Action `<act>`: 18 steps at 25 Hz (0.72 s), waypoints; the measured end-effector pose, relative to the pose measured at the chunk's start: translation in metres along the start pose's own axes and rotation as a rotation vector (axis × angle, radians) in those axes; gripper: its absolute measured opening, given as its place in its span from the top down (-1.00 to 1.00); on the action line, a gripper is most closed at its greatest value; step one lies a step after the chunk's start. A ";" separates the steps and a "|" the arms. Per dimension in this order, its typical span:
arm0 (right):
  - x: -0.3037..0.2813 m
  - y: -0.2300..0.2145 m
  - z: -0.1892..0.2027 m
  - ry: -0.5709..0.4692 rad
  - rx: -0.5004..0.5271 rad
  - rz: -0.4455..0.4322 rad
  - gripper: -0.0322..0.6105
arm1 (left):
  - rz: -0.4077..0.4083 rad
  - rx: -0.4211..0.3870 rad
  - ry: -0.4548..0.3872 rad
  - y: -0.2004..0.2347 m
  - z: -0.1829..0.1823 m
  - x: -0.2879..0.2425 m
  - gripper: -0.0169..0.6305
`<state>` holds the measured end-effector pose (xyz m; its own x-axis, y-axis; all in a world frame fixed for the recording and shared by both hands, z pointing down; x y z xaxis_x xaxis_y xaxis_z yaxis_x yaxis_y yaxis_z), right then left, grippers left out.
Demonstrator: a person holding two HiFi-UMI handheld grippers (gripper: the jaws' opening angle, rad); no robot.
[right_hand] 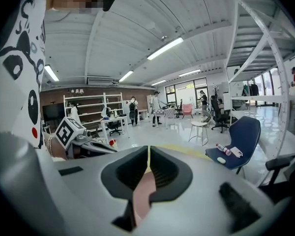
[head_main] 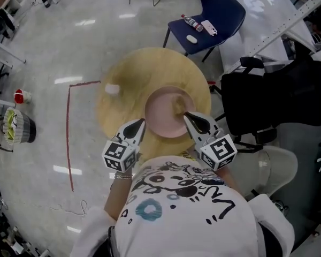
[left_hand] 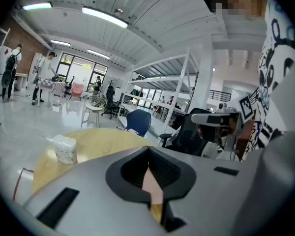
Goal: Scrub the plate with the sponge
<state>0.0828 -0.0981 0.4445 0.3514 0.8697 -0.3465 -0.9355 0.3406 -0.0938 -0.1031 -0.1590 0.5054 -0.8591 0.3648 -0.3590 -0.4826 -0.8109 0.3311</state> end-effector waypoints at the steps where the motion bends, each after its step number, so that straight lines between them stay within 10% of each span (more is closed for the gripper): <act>1: -0.001 -0.002 0.000 0.007 0.000 -0.003 0.81 | -0.009 0.007 0.008 0.002 0.002 -0.002 0.90; 18: -0.022 -0.014 0.016 0.124 0.026 -0.141 0.81 | -0.107 0.182 0.082 0.004 0.051 -0.016 0.90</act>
<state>0.0889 -0.1160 0.4685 0.4703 0.7626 -0.4441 -0.8755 0.4665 -0.1260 -0.0999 -0.1448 0.5567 -0.7880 0.4000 -0.4681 -0.5997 -0.6708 0.4364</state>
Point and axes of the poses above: the fingertips, and each gripper's own axes: x backward along the fingers, y to its left, z out of its underside, the point moved 5 cm from there along x, backward along the fingers, and after that the axes turned 2 degrees about z, right-handed, at the moved point
